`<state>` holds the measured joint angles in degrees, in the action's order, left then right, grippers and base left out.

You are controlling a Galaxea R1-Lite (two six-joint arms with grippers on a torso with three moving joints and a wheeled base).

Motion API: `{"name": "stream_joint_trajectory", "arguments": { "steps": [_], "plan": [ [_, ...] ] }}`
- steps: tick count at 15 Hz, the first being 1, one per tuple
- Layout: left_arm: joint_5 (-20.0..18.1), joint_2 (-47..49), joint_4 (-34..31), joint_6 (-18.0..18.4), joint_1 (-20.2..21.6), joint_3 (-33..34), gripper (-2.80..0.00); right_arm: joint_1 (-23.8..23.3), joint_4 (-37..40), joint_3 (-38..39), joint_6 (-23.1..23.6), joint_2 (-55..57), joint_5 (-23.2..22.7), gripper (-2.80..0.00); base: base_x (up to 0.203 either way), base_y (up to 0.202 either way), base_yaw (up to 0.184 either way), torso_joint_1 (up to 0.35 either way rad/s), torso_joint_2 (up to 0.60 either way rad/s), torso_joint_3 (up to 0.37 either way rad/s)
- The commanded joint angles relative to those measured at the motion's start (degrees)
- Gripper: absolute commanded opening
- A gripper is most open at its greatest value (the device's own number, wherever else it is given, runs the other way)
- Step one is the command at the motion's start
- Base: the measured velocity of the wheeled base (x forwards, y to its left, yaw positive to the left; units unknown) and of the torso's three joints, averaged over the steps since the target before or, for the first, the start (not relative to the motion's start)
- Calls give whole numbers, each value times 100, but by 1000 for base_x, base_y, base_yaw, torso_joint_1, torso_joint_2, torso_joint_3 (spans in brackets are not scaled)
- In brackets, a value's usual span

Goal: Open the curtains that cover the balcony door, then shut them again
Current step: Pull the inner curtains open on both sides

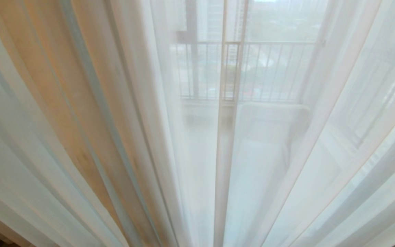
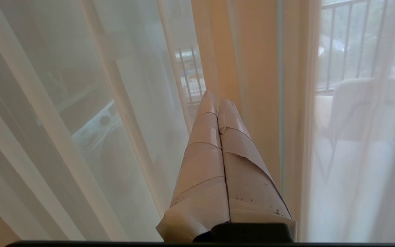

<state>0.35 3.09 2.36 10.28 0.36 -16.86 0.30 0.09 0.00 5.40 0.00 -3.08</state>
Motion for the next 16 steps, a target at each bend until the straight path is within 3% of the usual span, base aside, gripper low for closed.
{"name": "stream_joint_trajectory", "arguments": {
  "steps": [1,4,8,13,14,16],
  "plan": [
    [6,652,-8,-2,13,-311,-280,5,-1,0,5,0,-5,-280,0,0,0,0,0,0],
    [130,1606,-1,-14,40,-913,-280,5,-1,0,5,0,-5,-280,0,0,0,0,0,0],
    [722,2818,8,-83,70,-1936,-280,5,-1,0,5,0,-8,-280,0,0,0,0,0,0],
    [791,3330,18,-289,61,-2445,-280,5,-1,0,5,0,-7,-280,0,0,0,0,0,0],
    [782,3330,10,-289,61,-2425,0,5,-1,0,5,0,1,-280,0,0,0,0,0,0],
    [756,3304,10,-281,43,-2392,0,5,-1,0,5,0,-8,-280,0,0,0,0,0,0]
  ]
}}
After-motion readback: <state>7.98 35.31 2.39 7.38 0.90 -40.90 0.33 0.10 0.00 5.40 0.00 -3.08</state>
